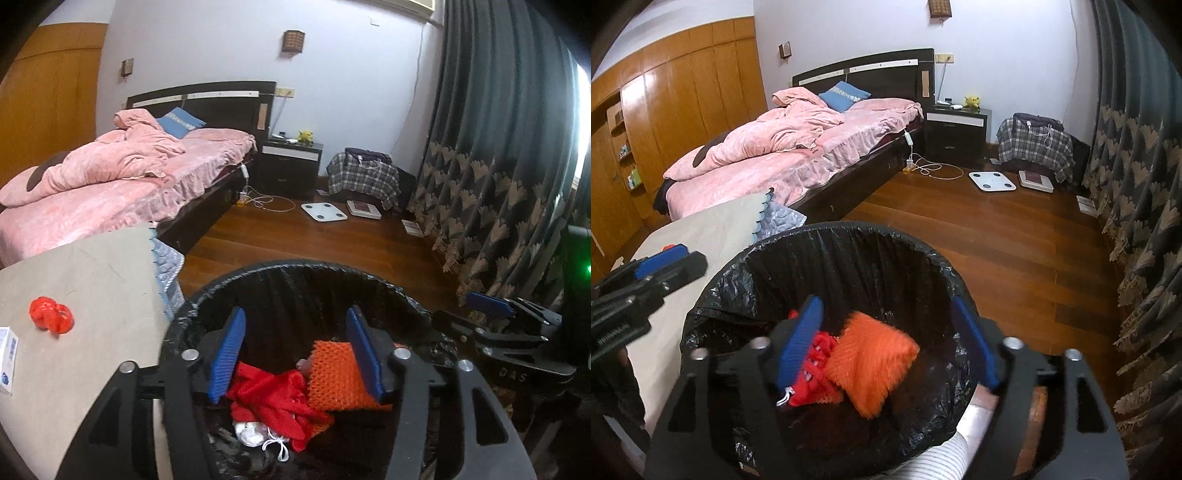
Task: Collect trash
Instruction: 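Open both grippers to drop the glove and mesh into the bin, then move both open grippers back over the white box and red bag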
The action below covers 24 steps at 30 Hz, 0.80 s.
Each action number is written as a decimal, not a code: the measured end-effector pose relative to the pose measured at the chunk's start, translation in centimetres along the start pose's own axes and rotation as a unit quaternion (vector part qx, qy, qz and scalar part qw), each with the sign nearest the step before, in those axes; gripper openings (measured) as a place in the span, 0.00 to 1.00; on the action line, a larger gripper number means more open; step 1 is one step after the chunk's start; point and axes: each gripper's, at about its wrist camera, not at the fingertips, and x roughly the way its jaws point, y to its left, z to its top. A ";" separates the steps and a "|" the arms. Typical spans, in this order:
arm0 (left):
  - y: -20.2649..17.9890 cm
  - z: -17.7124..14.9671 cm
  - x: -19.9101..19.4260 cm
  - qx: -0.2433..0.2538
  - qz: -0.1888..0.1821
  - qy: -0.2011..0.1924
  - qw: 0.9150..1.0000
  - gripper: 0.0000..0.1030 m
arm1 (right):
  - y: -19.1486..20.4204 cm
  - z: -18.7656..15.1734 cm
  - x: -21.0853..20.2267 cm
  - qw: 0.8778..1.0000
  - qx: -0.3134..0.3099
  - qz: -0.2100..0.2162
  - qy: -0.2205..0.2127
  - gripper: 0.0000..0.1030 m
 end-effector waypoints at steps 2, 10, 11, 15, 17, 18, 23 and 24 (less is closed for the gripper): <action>0.6 0.1 -0.6 -0.004 0.009 -0.008 1.000 0.66 | 0.1 0.2 -0.4 1.000 -0.001 -0.001 -0.008 0.89; 4.1 0.4 -4.4 -0.021 0.057 -0.041 0.997 0.84 | 2.3 1.7 -1.8 0.999 -0.001 0.025 -0.035 0.94; 4.5 0.4 -4.9 -0.023 0.064 -0.044 0.997 0.85 | 2.6 1.9 -2.0 0.999 -0.002 0.029 -0.039 0.94; 6.9 0.1 -7.0 -0.038 0.093 -0.058 0.993 0.90 | 5.0 2.8 -2.2 0.997 -0.011 0.049 -0.052 0.95; 8.1 -0.2 -8.0 -0.044 0.104 -0.063 0.992 0.92 | 6.4 3.4 -2.0 0.997 -0.018 0.058 -0.057 0.95; 8.6 -0.3 -8.4 -0.047 0.111 -0.065 0.991 0.92 | 7.2 3.6 -1.7 0.996 -0.021 0.062 -0.058 0.95; 11.7 -1.3 -10.1 -0.066 0.147 -0.067 0.985 0.93 | 10.8 4.4 -0.3 0.994 -0.037 0.087 -0.052 0.95; 12.3 -1.5 -10.4 -0.069 0.153 -0.067 0.984 0.93 | 11.5 4.5 -0.1 0.994 -0.042 0.090 -0.051 0.95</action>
